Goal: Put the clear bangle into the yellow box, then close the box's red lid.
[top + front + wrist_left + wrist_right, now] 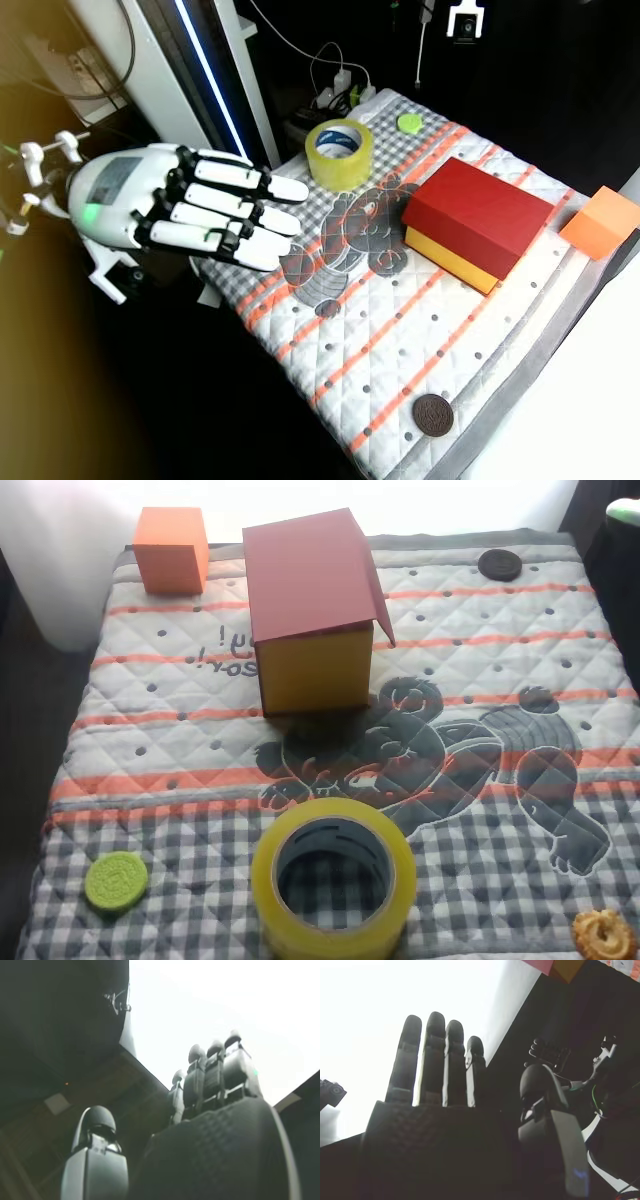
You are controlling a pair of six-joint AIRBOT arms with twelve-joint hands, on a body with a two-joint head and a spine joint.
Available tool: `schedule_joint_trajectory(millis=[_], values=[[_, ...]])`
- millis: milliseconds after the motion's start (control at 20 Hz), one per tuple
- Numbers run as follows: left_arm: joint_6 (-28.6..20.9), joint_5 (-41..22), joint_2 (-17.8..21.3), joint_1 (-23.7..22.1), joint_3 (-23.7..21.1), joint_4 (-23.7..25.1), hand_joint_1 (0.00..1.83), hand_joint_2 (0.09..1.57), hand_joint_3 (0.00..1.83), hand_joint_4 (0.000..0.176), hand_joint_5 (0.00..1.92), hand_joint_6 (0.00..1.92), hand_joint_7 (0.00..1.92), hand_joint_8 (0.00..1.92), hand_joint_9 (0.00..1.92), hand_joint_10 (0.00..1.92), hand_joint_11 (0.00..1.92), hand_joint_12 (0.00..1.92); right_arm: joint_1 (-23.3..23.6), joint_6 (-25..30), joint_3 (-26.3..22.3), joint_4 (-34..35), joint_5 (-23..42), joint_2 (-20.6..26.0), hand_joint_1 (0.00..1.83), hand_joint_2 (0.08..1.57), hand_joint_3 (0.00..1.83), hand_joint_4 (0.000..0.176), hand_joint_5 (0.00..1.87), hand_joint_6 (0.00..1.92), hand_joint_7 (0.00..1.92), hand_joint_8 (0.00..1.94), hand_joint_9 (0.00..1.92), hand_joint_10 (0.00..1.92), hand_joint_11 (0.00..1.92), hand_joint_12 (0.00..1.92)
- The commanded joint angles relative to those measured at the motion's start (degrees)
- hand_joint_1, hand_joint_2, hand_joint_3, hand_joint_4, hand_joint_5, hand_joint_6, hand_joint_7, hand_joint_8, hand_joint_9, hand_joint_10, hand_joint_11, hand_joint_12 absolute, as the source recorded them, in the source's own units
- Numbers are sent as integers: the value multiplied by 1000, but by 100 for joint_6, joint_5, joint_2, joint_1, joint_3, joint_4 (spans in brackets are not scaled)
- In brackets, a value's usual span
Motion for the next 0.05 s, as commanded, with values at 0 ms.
schedule_joint_trajectory(millis=[0], values=[[-86,-823,32,-33,-5,-61,177,1069,0,170,0,0,137,2,96,21,71,39,24,-4,-7,98,734,21,43,1380,0,50,234,2,360,4,371,3,207,181]])
